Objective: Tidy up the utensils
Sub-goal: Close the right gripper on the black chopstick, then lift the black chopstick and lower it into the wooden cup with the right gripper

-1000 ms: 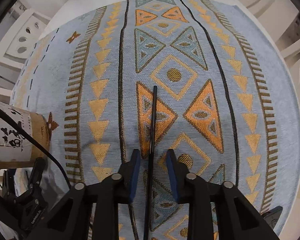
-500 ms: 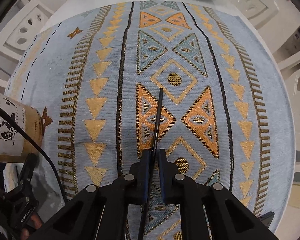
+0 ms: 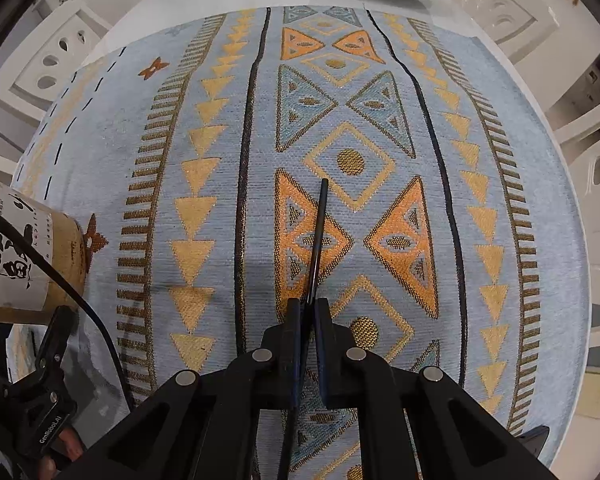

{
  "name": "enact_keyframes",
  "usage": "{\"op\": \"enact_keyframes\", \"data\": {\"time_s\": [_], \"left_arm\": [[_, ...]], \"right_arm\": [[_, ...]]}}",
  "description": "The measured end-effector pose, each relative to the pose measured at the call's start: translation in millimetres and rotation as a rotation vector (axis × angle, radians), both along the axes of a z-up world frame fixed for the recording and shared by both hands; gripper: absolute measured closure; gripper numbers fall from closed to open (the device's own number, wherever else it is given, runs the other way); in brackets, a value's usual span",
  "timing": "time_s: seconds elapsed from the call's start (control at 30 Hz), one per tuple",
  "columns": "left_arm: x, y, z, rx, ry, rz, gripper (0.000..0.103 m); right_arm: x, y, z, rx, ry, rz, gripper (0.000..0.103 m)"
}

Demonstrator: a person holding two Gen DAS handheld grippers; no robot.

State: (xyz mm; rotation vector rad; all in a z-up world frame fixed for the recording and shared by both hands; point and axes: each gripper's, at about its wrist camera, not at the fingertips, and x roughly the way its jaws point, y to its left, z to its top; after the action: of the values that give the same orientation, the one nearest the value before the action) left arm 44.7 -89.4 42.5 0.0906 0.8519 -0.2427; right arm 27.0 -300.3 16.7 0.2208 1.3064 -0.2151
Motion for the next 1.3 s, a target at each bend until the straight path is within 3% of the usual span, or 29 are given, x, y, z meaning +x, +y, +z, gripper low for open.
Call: {"op": "enact_keyframes", "data": {"time_s": [0.37, 0.8, 1.3], "left_arm": [[-0.7, -2.0, -2.9, 0.002, 0.001, 0.000, 0.000], [-0.1, -1.7, -2.5, 0.002, 0.001, 0.000, 0.000], [-0.3, -1.8, -2.2, 0.002, 0.002, 0.000, 0.000]], "right_arm": [[-25.1, -7.3, 34.5, 0.048, -0.163, -0.011, 0.098], [-28.3, 3.9, 64.4, 0.063, -0.263, 0.004, 0.098], [-30.5, 26.9, 166.4, 0.069, -0.562, 0.065, 0.098]]}}
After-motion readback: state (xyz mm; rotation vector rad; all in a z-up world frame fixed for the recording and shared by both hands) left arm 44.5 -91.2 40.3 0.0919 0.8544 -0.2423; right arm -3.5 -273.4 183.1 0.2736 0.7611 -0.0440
